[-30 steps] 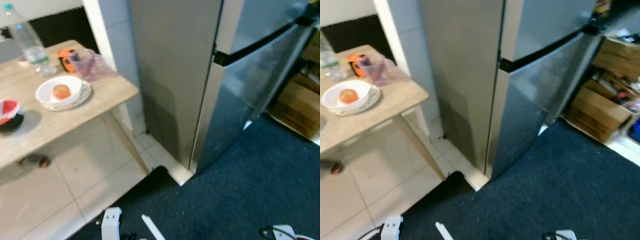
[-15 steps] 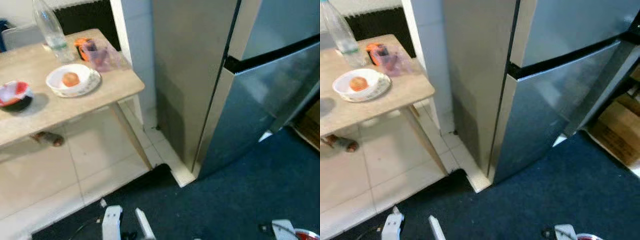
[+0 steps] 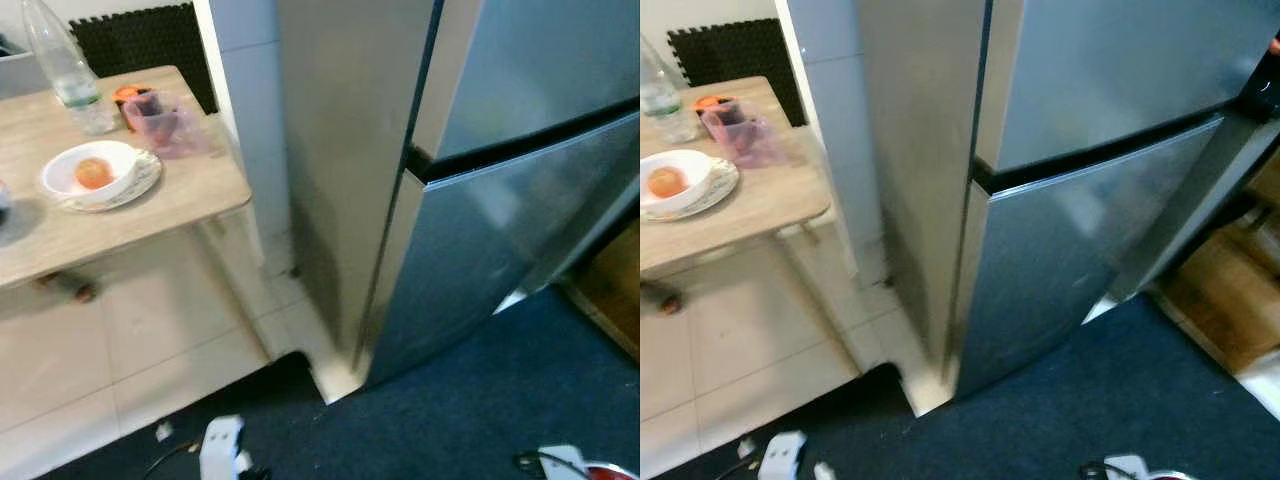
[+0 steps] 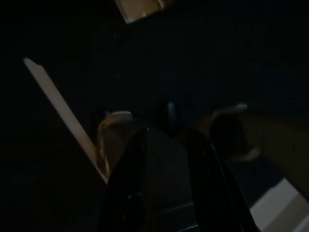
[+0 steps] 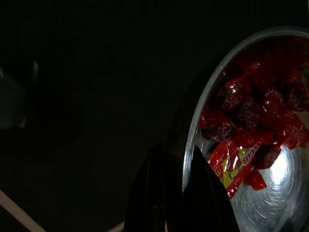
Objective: Restocking fridge
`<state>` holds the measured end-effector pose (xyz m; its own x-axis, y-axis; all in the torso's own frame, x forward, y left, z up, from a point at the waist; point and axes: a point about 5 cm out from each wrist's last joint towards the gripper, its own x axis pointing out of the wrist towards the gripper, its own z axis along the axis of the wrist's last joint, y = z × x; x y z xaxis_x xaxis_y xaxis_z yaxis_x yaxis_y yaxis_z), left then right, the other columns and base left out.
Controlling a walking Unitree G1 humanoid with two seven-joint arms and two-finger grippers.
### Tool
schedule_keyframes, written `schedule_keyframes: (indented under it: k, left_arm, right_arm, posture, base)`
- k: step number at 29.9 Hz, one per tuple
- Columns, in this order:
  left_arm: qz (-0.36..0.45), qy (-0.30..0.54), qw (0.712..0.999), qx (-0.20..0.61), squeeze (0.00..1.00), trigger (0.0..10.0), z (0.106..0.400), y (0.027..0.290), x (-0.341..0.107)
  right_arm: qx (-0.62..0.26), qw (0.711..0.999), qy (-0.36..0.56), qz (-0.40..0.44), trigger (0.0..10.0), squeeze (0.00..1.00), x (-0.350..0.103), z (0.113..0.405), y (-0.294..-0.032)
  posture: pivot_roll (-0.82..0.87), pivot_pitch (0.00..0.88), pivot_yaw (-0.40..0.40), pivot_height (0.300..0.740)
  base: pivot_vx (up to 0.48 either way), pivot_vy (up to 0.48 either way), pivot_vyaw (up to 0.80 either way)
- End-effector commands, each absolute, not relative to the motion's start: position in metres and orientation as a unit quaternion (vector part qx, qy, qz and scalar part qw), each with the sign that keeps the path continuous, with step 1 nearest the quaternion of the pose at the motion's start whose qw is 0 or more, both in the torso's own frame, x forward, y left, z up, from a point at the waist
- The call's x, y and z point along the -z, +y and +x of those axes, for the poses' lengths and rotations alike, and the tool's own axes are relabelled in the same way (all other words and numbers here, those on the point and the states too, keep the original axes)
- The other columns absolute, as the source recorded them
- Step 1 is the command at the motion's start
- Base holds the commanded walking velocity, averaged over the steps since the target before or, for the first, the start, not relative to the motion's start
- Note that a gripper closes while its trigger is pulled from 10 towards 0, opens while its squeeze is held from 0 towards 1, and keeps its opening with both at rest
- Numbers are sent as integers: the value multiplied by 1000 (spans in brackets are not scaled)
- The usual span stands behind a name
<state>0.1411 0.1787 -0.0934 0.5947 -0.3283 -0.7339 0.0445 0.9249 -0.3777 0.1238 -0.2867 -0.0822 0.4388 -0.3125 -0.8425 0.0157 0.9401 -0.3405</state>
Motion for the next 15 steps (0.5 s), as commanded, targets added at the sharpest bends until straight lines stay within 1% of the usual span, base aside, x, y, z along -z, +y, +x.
schedule_keyframes:
  k: [1,12,15]
  left_arm:
    - [-164,452,871,100,0,10000,133,179,97]
    - [-160,448,875,92,0,10000,137,180,96]
    - [-164,433,882,86,0,10000,143,184,93]
  right_arm:
    - [103,828,531,-149,10000,0,84,115,-290]
    - [103,828,531,-150,10000,0,84,115,-290]
    - [102,827,531,-150,10000,0,84,115,-290]
  posture:
    - [-22,95,-13,740]
    - [-21,96,-13,740]
    - [-21,97,-13,740]
  base:
    - [0,0,0]
    - [0,0,0]
    - [0,0,0]
